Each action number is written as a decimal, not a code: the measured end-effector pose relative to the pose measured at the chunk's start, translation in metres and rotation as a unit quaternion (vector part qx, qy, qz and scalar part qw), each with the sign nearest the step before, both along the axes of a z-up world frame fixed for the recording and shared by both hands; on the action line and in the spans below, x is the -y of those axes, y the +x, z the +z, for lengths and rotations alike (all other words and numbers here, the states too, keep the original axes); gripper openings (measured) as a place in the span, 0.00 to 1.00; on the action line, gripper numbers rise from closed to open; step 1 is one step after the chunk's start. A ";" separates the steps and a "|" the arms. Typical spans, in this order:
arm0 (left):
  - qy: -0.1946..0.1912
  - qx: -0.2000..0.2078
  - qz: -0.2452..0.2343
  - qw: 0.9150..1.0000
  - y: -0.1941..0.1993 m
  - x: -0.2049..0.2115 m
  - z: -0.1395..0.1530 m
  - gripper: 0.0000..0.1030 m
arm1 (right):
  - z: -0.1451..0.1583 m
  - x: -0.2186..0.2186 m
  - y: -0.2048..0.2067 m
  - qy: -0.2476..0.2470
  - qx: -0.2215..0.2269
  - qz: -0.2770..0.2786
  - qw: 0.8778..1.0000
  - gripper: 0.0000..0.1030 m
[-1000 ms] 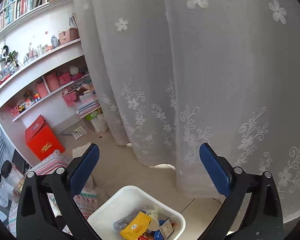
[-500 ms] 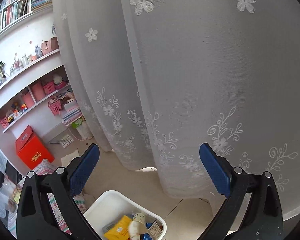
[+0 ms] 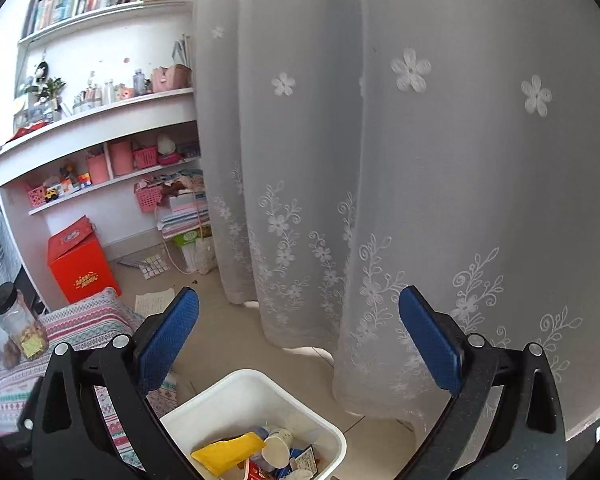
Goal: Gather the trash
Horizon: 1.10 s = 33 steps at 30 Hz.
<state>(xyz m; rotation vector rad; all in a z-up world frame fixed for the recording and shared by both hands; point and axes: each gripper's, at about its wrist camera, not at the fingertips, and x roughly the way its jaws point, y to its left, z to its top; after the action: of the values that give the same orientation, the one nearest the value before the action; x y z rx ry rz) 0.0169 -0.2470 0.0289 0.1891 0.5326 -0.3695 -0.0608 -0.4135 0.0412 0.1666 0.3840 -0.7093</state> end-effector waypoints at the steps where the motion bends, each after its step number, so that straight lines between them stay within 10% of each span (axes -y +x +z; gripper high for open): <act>1: -0.002 0.003 0.010 1.000 0.001 -0.012 0.004 0.94 | 0.002 -0.009 -0.003 -0.006 0.005 0.001 1.000 0.93; 18: -0.043 -0.038 0.100 0.993 -0.012 -0.179 -0.027 0.94 | -0.063 -0.161 -0.002 0.024 -0.036 0.116 0.992 0.93; 33: -0.036 -0.053 0.108 0.992 0.007 -0.208 -0.072 0.94 | -0.085 -0.199 0.031 -0.007 -0.050 0.149 0.988 0.93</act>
<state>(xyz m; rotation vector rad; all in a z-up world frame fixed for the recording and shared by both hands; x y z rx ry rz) 0.0243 -0.0392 -0.0434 0.0407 0.6366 -0.1871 -0.0296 -0.2147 -0.0438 0.0572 0.4878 -0.4259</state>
